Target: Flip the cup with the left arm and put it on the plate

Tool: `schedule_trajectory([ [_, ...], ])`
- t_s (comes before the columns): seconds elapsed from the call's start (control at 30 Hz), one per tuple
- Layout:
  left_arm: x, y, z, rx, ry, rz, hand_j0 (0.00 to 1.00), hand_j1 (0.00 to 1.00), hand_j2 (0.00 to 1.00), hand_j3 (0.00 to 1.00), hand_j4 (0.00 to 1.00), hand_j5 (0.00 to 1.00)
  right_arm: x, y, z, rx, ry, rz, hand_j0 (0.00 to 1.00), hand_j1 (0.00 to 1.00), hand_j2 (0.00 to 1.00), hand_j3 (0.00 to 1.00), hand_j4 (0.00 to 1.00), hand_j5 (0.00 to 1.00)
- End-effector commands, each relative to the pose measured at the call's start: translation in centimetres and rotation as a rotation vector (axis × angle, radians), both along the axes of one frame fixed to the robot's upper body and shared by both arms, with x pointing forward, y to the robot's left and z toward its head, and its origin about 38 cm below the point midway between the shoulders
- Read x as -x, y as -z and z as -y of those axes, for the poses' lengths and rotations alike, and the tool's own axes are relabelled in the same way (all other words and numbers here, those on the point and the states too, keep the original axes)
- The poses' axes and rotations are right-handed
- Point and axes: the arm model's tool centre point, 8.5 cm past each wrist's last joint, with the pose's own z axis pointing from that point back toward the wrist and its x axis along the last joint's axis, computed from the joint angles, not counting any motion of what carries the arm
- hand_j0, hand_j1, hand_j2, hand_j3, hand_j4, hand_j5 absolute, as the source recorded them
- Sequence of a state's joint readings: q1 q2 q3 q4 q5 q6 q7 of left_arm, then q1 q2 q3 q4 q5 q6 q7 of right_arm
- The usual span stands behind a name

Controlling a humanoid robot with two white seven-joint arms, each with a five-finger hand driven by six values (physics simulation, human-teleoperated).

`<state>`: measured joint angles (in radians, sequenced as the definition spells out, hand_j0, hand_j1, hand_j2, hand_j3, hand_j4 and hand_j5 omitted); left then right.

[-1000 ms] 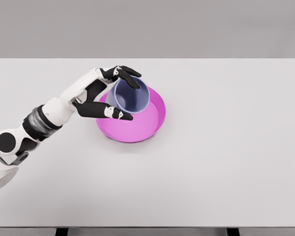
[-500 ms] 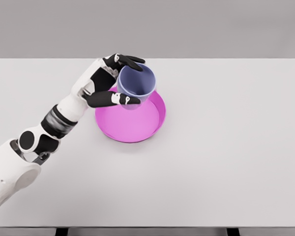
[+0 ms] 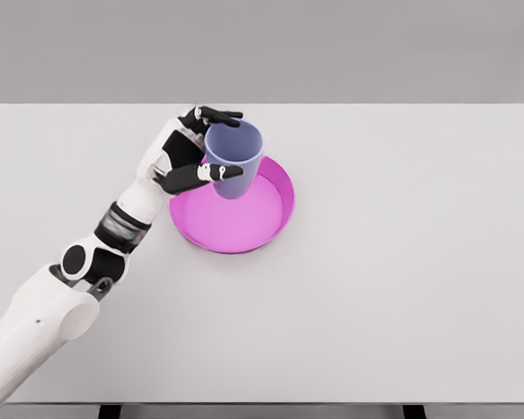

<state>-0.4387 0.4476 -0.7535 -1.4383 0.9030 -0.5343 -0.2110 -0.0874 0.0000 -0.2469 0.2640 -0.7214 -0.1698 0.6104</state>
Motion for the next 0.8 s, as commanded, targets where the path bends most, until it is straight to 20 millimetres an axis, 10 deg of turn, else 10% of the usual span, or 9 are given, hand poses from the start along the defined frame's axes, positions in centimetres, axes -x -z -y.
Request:
schedule_trajectory([
  [0.0,-0.4,1.1,-0.1,-0.006,-0.016,-0.027,0.49,0.49,0.49,0.49,0.49,0.49,-0.1,0.0,0.0,0.0,-0.001,0.002,1.0,1.0,1.0,1.0,1.0,1.0],
  [0.77,-1.1,3.7,0.1,0.011,-0.081,-0.039,0.49,0.49,0.49,0.49,0.49,0.49,-0.1,0.0,0.0,0.0,-0.001,0.002,1.0,1.0,1.0,1.0,1.0,1.0],
])
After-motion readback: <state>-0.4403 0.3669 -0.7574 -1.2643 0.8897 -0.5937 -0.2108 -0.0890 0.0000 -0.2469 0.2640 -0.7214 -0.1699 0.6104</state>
